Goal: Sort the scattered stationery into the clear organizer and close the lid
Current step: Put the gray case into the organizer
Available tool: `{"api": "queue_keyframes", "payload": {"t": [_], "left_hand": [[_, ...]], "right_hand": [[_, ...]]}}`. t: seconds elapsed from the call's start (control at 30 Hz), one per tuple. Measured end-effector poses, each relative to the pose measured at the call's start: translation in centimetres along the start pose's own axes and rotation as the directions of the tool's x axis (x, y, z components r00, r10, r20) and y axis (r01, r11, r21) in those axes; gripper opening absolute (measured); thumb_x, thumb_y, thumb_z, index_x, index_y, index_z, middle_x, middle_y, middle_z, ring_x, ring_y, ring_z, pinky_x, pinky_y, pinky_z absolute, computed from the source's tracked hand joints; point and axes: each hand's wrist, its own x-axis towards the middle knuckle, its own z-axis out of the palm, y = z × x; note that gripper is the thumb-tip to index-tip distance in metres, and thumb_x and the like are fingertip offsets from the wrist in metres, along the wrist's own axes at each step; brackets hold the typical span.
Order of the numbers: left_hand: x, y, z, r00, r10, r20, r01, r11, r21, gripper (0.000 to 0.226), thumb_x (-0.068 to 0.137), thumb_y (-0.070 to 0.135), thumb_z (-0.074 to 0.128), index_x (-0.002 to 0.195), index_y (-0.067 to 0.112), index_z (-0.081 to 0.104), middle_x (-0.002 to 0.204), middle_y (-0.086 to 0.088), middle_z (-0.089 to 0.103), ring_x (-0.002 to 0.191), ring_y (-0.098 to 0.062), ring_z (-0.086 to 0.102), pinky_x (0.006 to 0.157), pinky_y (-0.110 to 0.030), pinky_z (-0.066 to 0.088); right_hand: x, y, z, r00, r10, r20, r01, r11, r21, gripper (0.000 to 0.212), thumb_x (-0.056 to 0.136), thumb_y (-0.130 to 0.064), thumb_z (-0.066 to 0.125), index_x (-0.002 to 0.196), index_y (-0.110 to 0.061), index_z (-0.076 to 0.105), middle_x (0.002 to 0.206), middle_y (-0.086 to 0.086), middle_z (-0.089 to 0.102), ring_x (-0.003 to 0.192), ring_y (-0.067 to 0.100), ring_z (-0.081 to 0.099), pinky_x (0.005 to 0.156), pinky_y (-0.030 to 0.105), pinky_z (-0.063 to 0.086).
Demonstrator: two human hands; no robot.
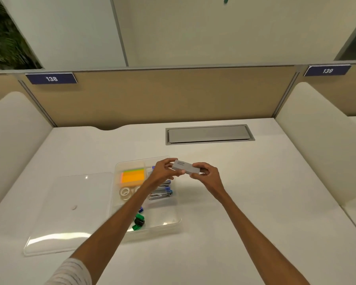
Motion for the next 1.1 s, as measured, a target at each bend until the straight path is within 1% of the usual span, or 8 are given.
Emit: {"api": "queue_keyframes", "payload": {"t": [0.13,0.23,0.43,0.6,0.7,0.87,0.97,1.1], "left_hand": [[-1.6,-1.1,-1.1,1.000,-0.006,-0.014,0.006,1.000,-0.026,0.069,0.068,0.023,0.087,0.129,0.017,0.056,0.117,-0.007,0.068,0.104,-0.025,0.067,0.079,-0.032,0.061],[-2.8,-1.9,-2.1,1.000,0.004,-0.011,-0.004,1.000,-0.012,0.070,0.064,0.018,0.090,0.126,0.012,0.058,0.115,-0.006,0.069,0.105,-0.021,0.067,0.078,-0.026,0.061],[-5.1,-3.6,-3.6,1.000,-0.023,-0.014,0.023,1.000,0.017,0.070,0.061,0.018,0.091,0.125,0.014,0.060,0.107,0.004,0.069,0.097,-0.007,0.065,0.066,-0.019,0.059],[-7.2,-5.6,-4.4,0.996,-0.080,0.028,0.080,0.996,-0.024,0.067,0.070,0.019,0.086,0.130,0.013,0.056,0.108,-0.004,0.071,0.088,-0.017,0.071,0.066,-0.031,0.062],[-8.4,-7.0,-4.5,0.996,-0.086,0.010,0.086,0.994,0.069,0.071,0.069,0.016,0.087,0.131,0.013,0.054,0.111,-0.010,0.070,0.088,-0.016,0.069,0.064,-0.028,0.061],[-10.0,-8.9,-4.5,0.998,-0.062,-0.019,0.064,0.934,0.350,0.075,0.065,0.016,0.088,0.131,0.013,0.053,0.114,-0.010,0.067,0.080,-0.006,0.059,0.057,-0.008,0.048],[-10.8,-9.7,-3.8,0.994,-0.019,-0.104,0.068,0.868,0.492,0.076,0.065,0.026,0.088,0.131,0.016,0.054,0.111,-0.006,0.066,0.092,-0.014,0.060,0.065,-0.014,0.043],[-11.4,-10.6,-3.3,0.993,0.043,-0.114,0.044,0.745,0.665,0.075,0.066,0.042,0.084,0.130,0.016,0.054,0.119,-0.006,0.056,0.113,-0.021,0.046,0.089,-0.031,0.047]], "right_hand": [[-1.1,0.1,1.0,0.999,0.006,0.050,-0.005,1.000,-0.020,0.038,0.074,-0.010,0.082,0.109,-0.006,0.068,0.115,0.010,0.069,0.106,0.025,0.065,0.086,0.036,0.059],[-1.8,0.2,2.0,0.998,0.008,0.064,-0.006,0.999,-0.032,0.036,0.074,-0.010,0.081,0.108,-0.006,0.069,0.113,0.009,0.070,0.105,0.025,0.065,0.087,0.040,0.059],[-3.7,0.9,4.0,0.994,0.047,0.102,-0.044,0.998,-0.033,0.038,0.070,-0.007,0.083,0.106,-0.009,0.070,0.111,0.004,0.071,0.104,0.022,0.066,0.086,0.042,0.058],[-5.5,1.8,5.5,0.986,0.083,0.144,-0.069,0.993,-0.100,0.046,0.066,-0.004,0.084,0.110,-0.010,0.069,0.116,0.004,0.068,0.106,0.019,0.065,0.086,0.042,0.057],[-6.5,2.4,6.4,0.981,0.056,0.184,-0.019,0.980,-0.199,0.050,0.066,-0.007,0.084,0.112,-0.015,0.067,0.118,-0.001,0.066,0.104,0.016,0.063,0.083,0.033,0.053],[-8.1,3.5,7.6,0.971,-0.007,0.241,0.087,0.943,-0.322,0.053,0.067,-0.010,0.084,0.115,-0.021,0.063,0.120,-0.005,0.062,0.108,0.008,0.055,0.082,0.013,0.044],[-8.8,3.7,8.0,0.956,-0.141,0.258,0.244,0.871,-0.428,0.051,0.066,-0.014,0.082,0.114,-0.019,0.064,0.119,-0.002,0.063,0.112,0.014,0.054,0.096,0.029,0.048],[-9.9,4.3,8.4,0.950,-0.173,0.260,0.291,0.793,-0.535,0.052,0.067,-0.025,0.079,0.116,-0.021,0.062,0.121,-0.002,0.061,0.116,0.017,0.049,0.094,0.042,0.046]]}}
